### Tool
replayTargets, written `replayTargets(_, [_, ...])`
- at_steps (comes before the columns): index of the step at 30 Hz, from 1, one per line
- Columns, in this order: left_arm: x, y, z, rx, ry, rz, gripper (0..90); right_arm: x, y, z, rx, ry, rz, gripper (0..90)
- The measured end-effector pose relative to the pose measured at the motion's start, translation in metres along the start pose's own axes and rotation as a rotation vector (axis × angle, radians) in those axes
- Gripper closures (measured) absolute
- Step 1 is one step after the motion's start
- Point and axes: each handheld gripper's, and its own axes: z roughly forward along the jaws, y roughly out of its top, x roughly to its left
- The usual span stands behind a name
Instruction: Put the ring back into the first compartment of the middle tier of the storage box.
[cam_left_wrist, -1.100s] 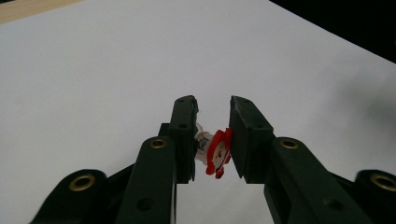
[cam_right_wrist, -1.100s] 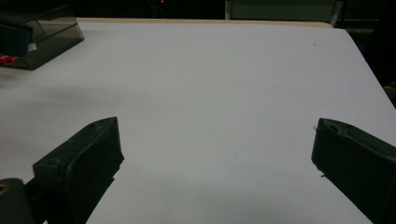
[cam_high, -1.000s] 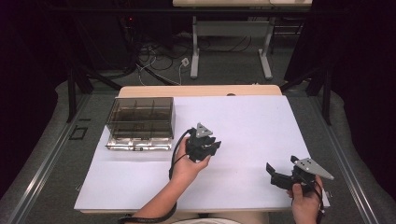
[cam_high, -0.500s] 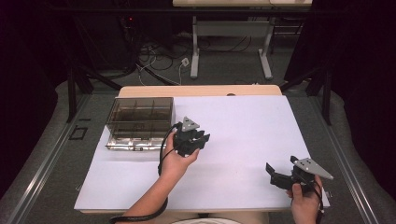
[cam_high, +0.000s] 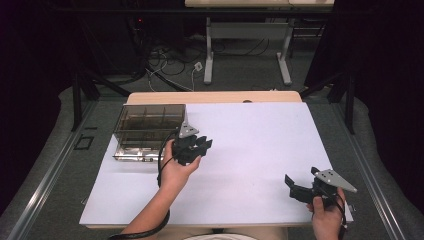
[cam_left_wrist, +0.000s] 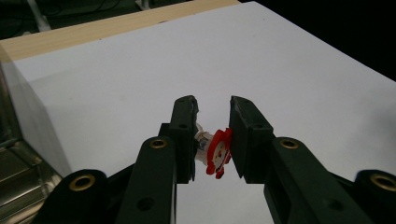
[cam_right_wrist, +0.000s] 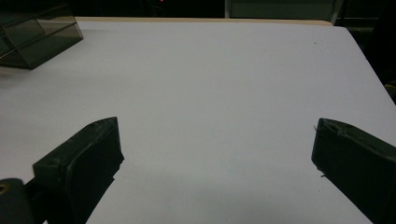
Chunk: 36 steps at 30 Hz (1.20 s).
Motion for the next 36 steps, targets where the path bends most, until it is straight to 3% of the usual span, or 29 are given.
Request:
replayTargets(14, [0.031, -0.005, -0.028, -0.032, 0.045, -0.061, 71.4, 0.001, 0.000, 0.001, -0.001, 0.005, -0.002, 1.2])
replayTargets(24, [0.055, -0.019, -0.047, -0.025, 0.093, -0.090, 71.4, 0.001, 0.000, 0.001, -0.001, 0.004, -0.001, 1.2])
replayTargets(36, [0.083, -0.034, -0.069, -0.041, 0.151, -0.154, 71.4, 0.002, 0.000, 0.001, 0.012, 0.007, -0.011, 1.2])
